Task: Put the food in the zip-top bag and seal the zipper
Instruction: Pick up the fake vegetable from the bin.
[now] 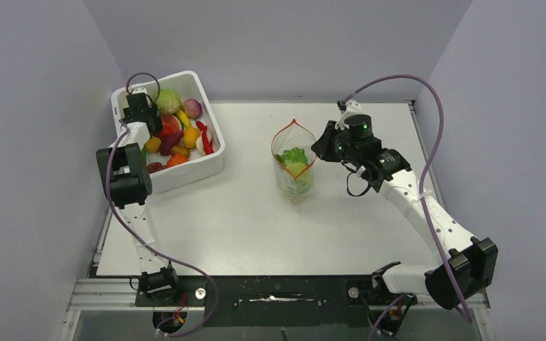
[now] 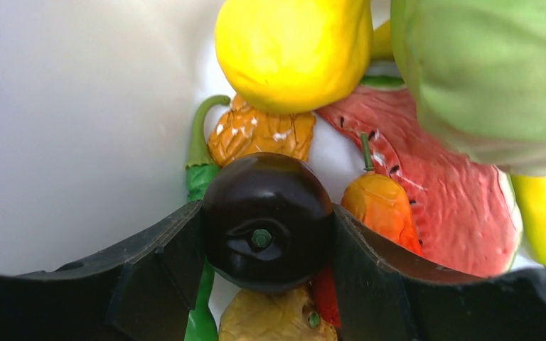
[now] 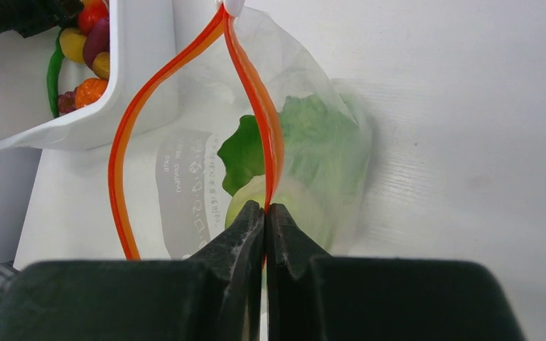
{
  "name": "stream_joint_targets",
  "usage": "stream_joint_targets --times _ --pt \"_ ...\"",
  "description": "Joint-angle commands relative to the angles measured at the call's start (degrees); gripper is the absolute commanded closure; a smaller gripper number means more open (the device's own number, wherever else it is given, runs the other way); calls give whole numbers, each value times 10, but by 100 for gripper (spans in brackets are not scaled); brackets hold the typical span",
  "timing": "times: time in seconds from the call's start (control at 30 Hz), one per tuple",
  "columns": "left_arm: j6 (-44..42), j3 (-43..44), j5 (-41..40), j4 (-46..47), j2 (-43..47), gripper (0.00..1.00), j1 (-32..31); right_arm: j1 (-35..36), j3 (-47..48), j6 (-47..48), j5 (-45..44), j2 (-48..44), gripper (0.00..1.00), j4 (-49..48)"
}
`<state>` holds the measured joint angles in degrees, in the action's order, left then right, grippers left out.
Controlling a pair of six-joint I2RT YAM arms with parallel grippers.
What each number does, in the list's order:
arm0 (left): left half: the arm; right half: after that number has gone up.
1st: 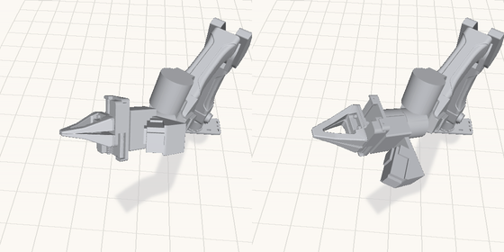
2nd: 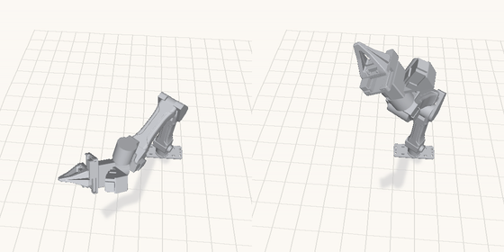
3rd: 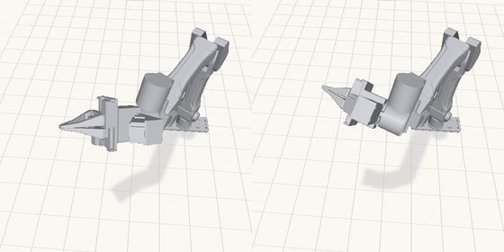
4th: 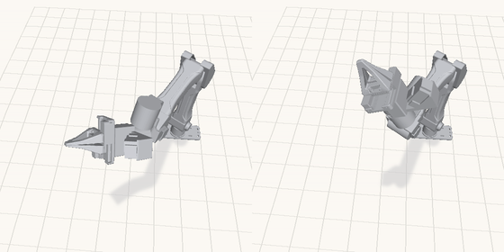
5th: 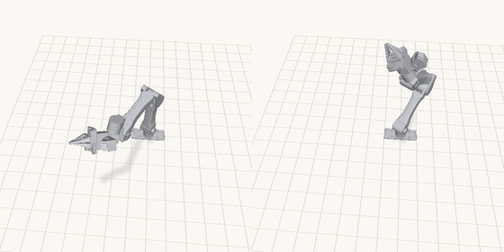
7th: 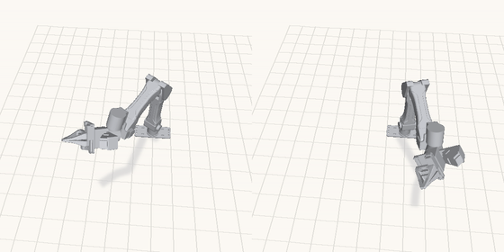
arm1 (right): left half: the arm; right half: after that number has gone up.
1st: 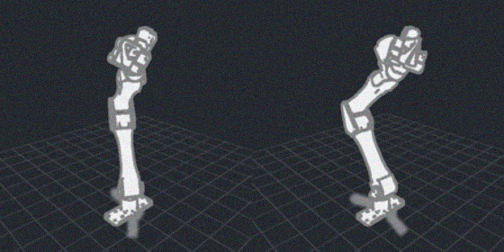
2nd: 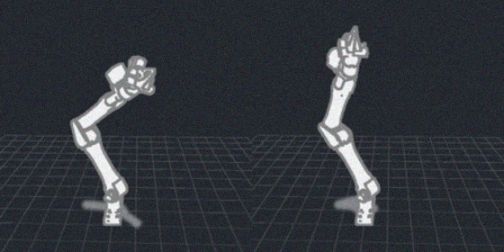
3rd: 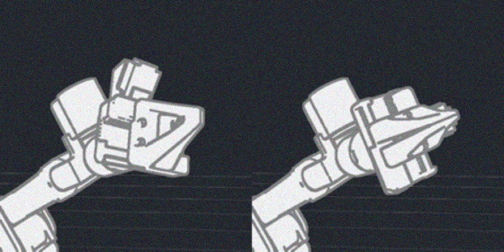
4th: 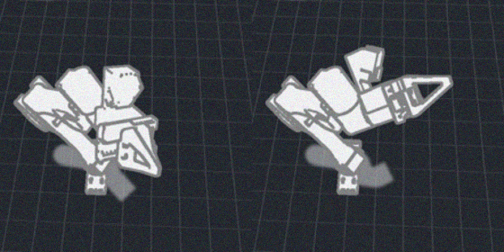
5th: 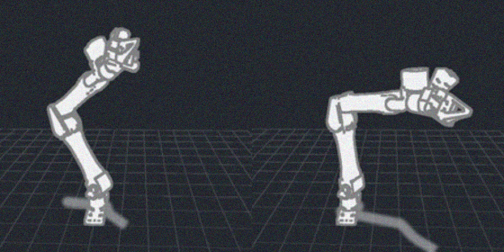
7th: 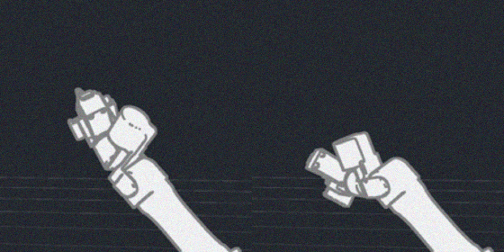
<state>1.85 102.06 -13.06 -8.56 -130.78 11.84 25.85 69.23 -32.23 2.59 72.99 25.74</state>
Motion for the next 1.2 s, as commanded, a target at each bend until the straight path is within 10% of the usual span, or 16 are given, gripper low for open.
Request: stream_joint_targets --times 0.0,0.53,1.17 --pt "21 -21 23 7 57 51 0 -4 -5 -6 1 -24 100 -30" --pt "67 -139 49 -9 232 53 0 -3 -18 3 38 -40 100 -27" --pt "153 -381 304 35 504 53 -35 11 -29 -33 77 -36 100 -46"
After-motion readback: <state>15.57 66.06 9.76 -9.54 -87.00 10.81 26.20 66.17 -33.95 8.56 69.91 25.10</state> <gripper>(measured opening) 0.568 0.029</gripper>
